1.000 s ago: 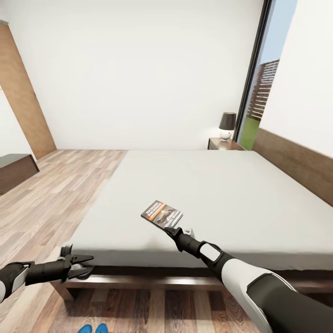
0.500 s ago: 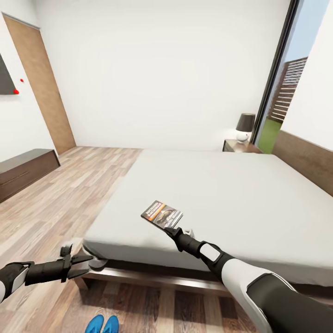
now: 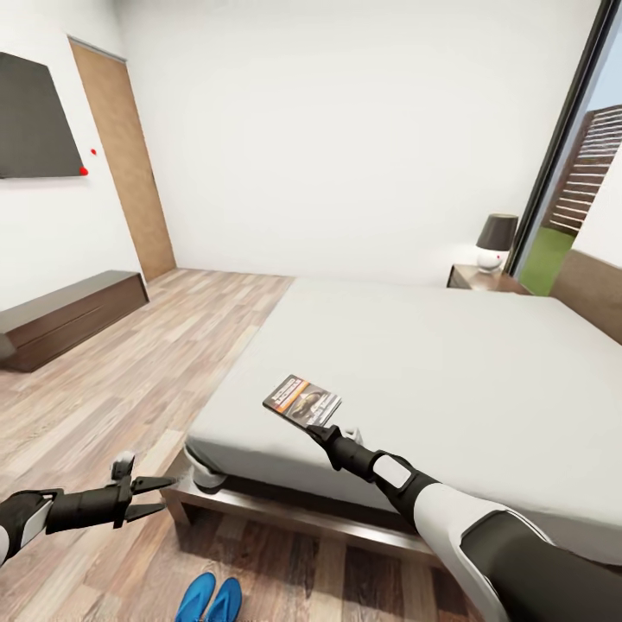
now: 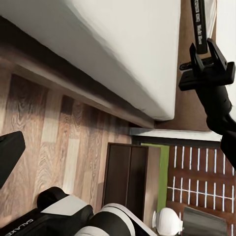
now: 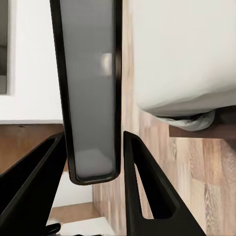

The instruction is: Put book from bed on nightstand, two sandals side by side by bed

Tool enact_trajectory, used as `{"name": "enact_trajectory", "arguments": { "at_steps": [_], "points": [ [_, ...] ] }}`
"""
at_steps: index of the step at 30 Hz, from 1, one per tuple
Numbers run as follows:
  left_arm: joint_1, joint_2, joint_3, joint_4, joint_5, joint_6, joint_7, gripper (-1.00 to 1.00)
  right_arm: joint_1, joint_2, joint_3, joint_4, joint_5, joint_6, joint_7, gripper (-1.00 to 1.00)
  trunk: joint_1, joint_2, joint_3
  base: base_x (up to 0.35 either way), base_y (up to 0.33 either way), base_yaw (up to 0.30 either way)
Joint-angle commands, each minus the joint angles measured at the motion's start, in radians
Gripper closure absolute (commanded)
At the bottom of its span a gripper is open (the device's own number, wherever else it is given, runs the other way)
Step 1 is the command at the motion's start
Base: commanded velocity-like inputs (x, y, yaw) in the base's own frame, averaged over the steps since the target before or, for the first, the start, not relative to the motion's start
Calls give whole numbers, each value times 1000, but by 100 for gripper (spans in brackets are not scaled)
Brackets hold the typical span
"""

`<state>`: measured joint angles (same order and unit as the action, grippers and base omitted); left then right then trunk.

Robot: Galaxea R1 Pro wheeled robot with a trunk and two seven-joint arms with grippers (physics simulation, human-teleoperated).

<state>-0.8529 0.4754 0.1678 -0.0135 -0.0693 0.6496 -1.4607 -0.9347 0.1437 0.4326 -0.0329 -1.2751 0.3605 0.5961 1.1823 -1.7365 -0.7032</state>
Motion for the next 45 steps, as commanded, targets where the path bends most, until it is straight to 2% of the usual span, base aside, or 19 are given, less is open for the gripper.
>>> {"name": "enact_trajectory", "arguments": {
  "at_steps": [1,45],
  "points": [
    [0,0,6,0,-7,10,-4,-100,-1,0,3,1,-13,6,2,100,0,0,-1,0,0,223],
    [0,3,6,0,-7,13,-4,-100,-1,1,3,1,-13,7,3,100,0,0,-1,0,0,223]
  ]
}}
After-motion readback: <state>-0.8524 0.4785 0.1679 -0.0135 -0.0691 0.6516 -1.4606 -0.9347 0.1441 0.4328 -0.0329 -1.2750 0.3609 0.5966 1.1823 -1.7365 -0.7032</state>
